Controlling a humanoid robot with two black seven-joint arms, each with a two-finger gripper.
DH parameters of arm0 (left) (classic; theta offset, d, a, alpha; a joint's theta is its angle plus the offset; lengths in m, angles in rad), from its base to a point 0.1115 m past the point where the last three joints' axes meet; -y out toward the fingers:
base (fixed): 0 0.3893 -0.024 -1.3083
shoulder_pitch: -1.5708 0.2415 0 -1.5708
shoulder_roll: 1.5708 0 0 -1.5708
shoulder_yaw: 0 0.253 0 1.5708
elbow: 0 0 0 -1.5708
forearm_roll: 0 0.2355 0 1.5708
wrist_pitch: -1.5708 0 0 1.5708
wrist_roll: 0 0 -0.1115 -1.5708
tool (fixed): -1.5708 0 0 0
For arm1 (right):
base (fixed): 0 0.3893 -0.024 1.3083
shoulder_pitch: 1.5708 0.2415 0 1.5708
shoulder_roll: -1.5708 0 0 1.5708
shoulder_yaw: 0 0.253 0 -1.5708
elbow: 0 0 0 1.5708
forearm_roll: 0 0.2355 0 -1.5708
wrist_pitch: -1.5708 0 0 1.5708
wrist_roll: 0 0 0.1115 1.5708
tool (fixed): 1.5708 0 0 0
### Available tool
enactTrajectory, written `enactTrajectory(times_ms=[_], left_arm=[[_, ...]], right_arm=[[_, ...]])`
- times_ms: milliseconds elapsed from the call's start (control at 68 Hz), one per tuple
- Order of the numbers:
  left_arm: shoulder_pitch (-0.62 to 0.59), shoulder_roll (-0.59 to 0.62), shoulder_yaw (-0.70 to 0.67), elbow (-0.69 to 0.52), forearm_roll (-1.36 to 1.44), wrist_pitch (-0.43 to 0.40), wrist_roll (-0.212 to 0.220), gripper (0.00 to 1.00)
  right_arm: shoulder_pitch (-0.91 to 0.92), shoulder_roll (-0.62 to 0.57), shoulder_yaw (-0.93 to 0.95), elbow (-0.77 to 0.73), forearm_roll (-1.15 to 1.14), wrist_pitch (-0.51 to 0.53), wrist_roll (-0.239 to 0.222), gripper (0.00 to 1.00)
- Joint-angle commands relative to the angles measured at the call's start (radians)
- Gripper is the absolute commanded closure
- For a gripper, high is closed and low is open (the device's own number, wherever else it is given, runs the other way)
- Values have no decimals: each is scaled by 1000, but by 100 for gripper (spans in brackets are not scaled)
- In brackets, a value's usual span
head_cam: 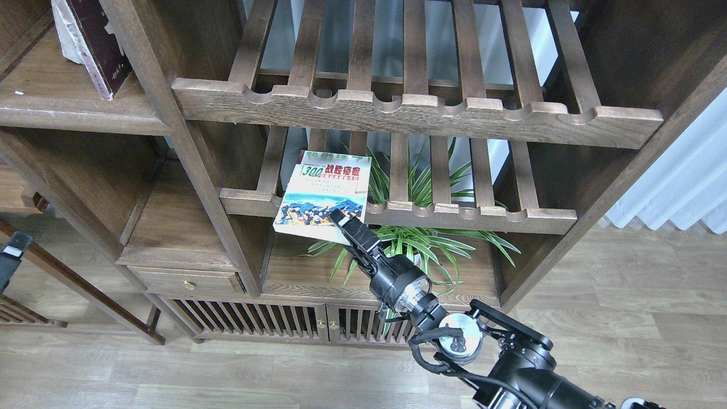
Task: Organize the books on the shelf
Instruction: 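Grasp the blue book's lower edge with the right gripper, then pull the blue book down off the shelf with the right gripper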
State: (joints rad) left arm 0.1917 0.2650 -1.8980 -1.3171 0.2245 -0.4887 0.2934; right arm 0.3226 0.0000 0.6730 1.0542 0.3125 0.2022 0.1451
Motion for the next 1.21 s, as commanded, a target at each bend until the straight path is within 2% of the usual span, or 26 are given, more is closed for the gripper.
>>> enactTrajectory(times_ms=[0, 29, 191, 279, 324, 338, 441, 765, 912, 1059, 1191], left_arm=[[0, 0, -9, 4, -1, 0, 1, 1], [0, 0, -9, 4, -1, 0, 1, 1], [0, 0, -12, 4, -1, 0, 0, 1], [0, 0, -12, 4, -1, 0, 1, 1], [-1, 0, -12, 6, -1, 0, 1, 1], [-1, 0, -12, 12, -1, 0, 1, 1], [-3, 0, -13, 19, -1, 0, 0, 1], [-6, 0, -1, 29, -67, 0, 1, 0], [3, -7, 17, 30, -140, 0, 12, 0], [17, -9, 152, 39, -270, 0, 13, 0], [15, -10, 212, 39, -298, 0, 15, 0]], right_arm=[[1, 0, 2, 3, 10, 17, -6, 37], [1, 0, 0, 3, 20, 23, -7, 42], [1, 0, 0, 1, 57, 42, -12, 57], [1, 0, 2, -5, 62, 65, -19, 70], [1, 0, 2, -13, 65, 98, -32, 81], [1, 0, 0, -35, 72, 162, -57, 95], [1, 0, -7, -74, 71, 238, -90, 96], [-7, 0, -4, -62, 76, 286, -95, 96], [-72, 0, -13, -34, 74, 286, -124, 96], [-204, 0, -15, 16, 69, 286, -139, 96], [-253, 0, -18, 18, 69, 286, -144, 96]])
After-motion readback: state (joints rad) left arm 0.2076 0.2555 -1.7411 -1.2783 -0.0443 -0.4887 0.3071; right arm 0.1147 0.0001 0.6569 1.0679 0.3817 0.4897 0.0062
